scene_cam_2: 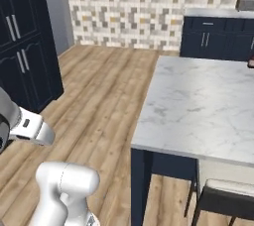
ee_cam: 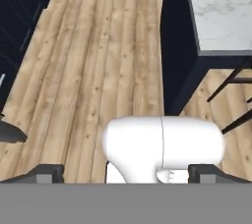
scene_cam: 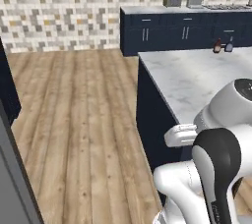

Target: Place the ketchup and condiment bottle from the counter to the top shelf of the fridge. If the existing items in the fridge are on the top shelf, move them to other shelves.

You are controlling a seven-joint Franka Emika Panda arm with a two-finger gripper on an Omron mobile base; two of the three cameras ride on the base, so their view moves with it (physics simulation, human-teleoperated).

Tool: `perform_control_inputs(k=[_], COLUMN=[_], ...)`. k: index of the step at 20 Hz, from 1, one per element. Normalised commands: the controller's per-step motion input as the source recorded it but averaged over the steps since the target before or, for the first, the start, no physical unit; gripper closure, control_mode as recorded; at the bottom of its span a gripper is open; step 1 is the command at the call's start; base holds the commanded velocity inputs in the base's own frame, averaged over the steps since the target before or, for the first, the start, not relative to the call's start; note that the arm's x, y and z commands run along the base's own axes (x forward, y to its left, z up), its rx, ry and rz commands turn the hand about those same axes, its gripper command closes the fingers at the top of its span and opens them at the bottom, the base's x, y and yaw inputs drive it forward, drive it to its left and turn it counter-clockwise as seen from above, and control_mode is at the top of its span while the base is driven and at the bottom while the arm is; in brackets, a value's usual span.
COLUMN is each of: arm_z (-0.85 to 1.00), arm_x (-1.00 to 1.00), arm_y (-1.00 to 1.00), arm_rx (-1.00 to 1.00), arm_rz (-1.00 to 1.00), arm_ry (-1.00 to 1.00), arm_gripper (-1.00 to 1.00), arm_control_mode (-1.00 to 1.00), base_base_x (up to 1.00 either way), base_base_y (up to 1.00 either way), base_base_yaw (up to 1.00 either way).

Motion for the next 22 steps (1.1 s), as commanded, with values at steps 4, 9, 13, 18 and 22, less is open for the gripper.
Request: perform_control_inputs(k=[4,9,13,18,22], arm_z=[0.0,0.0,0.0,0.0,0.0], arm_x=[0.0,0.0,0.0,0.0,0.0], arm_y=[0.0,0.0,0.0,0.0,0.0], arm_rx=[0.0,0.0,0.0,0.0,0.0], arm_rz=[0.0,0.0,0.0,0.0,0.0], arm_ry=[0.0,0.0,0.0,0.0,0.0], arm_gripper=[-1.0,-1.0,-1.0,-1.0,-1.0], arm_control_mode=[1.0,1.0,1.0,1.0,1.0], base_base_x=[1.0,1.0,1.0,0.77,0.31], base_base_y=[-0.01,0.02,0.35,0.45,0.49], base_base_yaw=[0.25,0.2,0.13,0.13,0.08])
